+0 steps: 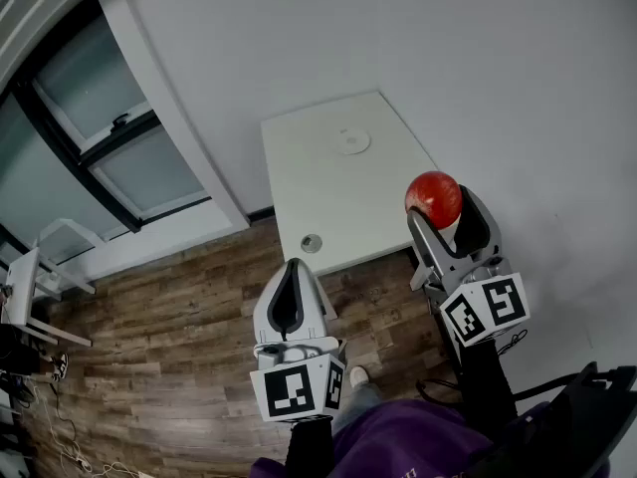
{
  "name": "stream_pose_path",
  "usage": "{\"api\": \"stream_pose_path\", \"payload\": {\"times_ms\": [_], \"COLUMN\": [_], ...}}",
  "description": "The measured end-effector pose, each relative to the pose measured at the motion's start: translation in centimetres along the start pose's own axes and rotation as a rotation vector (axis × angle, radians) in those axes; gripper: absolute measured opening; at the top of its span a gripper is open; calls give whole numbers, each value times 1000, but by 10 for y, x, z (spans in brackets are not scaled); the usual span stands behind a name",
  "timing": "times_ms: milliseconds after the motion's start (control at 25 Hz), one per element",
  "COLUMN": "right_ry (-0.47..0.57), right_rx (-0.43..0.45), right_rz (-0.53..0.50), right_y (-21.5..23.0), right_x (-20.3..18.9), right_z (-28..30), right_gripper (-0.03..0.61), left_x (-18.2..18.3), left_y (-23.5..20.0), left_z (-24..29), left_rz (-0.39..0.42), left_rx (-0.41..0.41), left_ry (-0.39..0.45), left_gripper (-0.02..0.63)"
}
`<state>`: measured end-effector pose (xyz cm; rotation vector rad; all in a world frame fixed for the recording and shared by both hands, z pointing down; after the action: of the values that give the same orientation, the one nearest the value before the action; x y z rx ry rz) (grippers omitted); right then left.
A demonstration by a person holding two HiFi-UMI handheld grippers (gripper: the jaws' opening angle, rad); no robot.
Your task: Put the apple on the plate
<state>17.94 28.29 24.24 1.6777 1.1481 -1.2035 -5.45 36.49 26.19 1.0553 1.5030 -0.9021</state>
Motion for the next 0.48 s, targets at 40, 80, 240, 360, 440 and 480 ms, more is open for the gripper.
{"api": "stream_pose_path", "payload": {"times_ms": [40,80,240,360,440,480], "right_ry": [-1,-2,-16,-38,-55,-64], "right_rx": [-7,-13,-24,-33,-40,-42], "right_rz": [-2,-4,-21,-28,-24,-23], "right_y": [-3,-6,-19,-19,-15,-14], "right_x": [3,6,11,7,1,-5], "right_z": [4,9,23,23,25,29], "right_gripper": [351,351,351,351,351,351], "left_x": [3,6,12,5,-2,-6], "left_y": [-5,-10,-29,-27,-26,-28], "left_z": [3,6,14,17,21,25], "left_rz": [-2,-5,-35,-60,-70,-74], "left_rx": [-7,-13,-26,-41,-50,-51], "left_ry": [-2,-4,-10,-26,-45,-55], "left_gripper": [6,6,6,5,6,6]}}
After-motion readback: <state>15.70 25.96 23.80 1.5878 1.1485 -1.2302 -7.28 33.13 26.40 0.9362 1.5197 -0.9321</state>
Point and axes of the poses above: the fingertips, and each gripper's own axes: z forward along the fingers, y to its right, x out of its top, the point moved 7 cm from there along -z, backward along the fingers, and after that the axes turned 13 degrees about -x, right-handed, at the moved point
